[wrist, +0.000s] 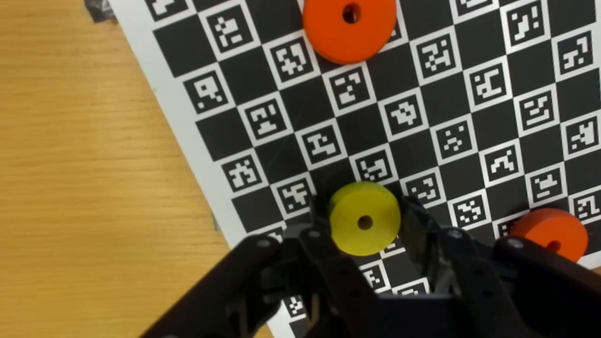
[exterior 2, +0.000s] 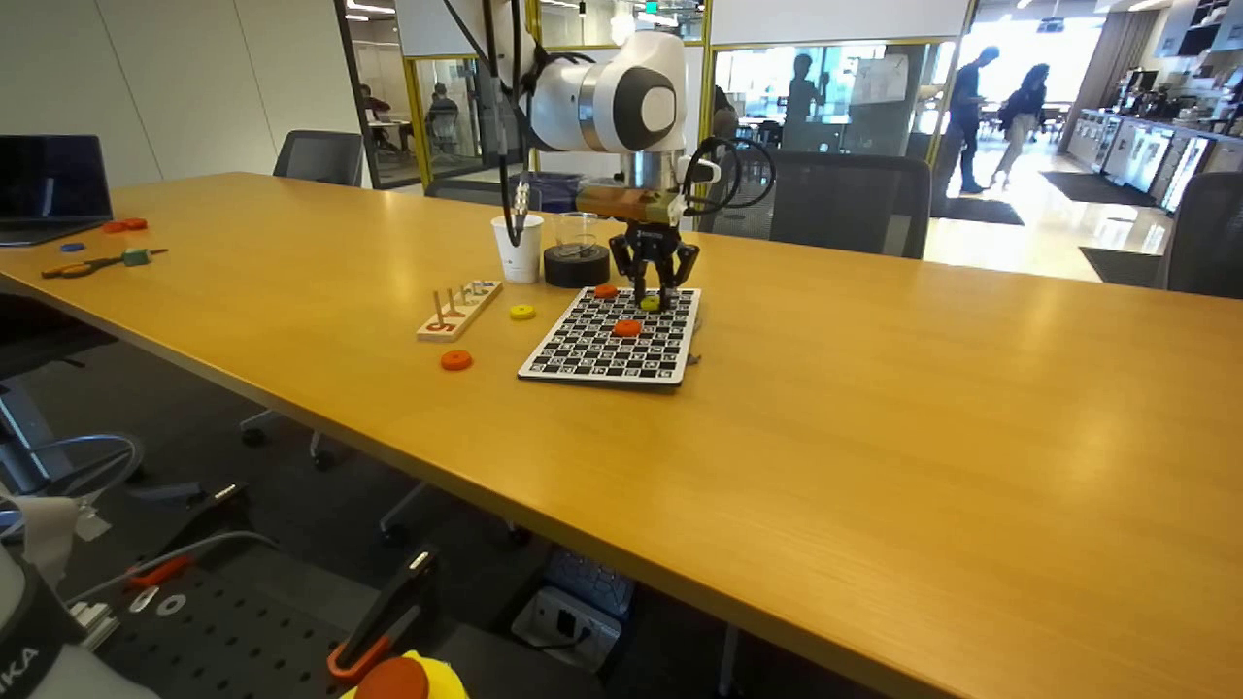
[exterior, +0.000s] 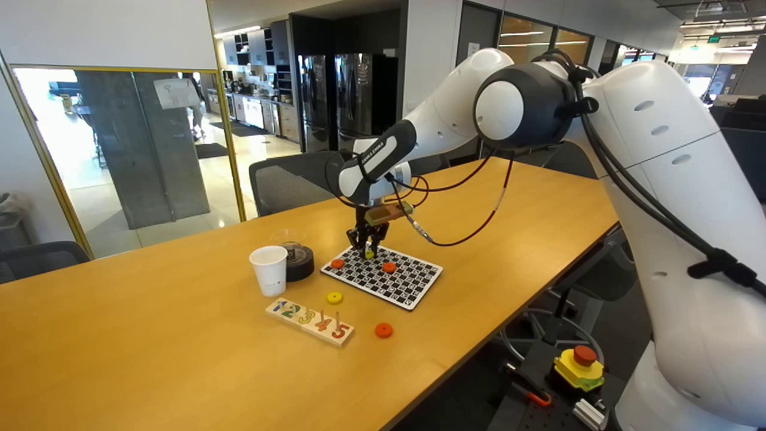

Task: Put the orange rings inside the clear cup, place the yellow rings inside the white cup

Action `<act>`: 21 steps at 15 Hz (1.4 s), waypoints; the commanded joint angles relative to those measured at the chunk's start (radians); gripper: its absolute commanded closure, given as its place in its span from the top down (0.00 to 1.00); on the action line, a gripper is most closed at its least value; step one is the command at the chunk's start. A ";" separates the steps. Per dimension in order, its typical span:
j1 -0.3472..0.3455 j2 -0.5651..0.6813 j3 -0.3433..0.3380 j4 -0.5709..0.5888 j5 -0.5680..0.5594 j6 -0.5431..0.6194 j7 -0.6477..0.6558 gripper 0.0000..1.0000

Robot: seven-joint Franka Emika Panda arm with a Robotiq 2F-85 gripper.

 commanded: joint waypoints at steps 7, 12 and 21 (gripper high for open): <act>0.113 -0.171 -0.013 -0.035 -0.122 0.036 0.015 0.21; 0.171 -0.227 0.036 -0.023 -0.151 0.038 -0.034 0.21; 0.177 -0.205 0.206 -0.016 -0.061 0.048 -0.309 0.21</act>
